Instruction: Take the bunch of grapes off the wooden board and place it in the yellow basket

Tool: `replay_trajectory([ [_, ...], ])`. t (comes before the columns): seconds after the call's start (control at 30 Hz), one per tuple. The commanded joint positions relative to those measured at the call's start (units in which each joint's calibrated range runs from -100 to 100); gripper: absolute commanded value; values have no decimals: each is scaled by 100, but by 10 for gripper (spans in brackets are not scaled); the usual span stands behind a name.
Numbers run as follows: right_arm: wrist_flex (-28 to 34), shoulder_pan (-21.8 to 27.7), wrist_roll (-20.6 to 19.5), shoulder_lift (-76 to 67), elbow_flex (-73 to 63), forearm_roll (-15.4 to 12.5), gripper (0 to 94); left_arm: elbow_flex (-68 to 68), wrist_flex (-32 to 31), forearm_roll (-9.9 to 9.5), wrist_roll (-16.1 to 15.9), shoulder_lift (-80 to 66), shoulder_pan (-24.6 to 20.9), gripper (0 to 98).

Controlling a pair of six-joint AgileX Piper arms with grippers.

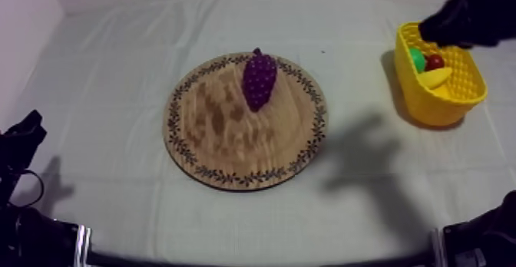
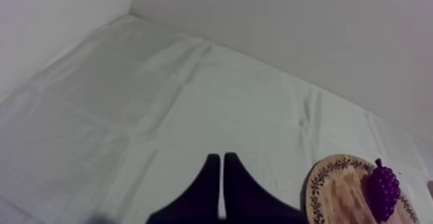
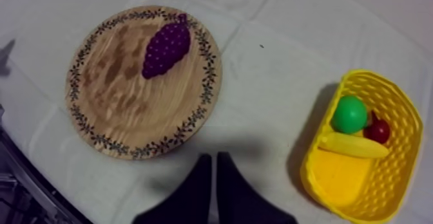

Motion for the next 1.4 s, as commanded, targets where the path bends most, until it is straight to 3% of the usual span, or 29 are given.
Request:
replay_trajectory([
  [0.0, 221, -86, -307, 898, -756, 26, 4, -4, -2, 3, 2, 1, 2, 0],
  [0.83, 1638, -418, -1544, 5478, -5384, -191, 13, -4, -2, 3, 2, 1, 2, 0],
  [0.93, 1696, -403, -1654, 5670, -5611, -250, 102, -4, -2, 3, 2, 1, 2, 0],
  [1.17, 1723, -392, -1831, 5852, -5769, -254, 402, -4, -2, 3, 2, 1, 2, 0],
  [1.37, 1726, -389, -1904, 5949, -5804, -222, 552, -4, -2, 3, 2, 1, 2, 0],
])
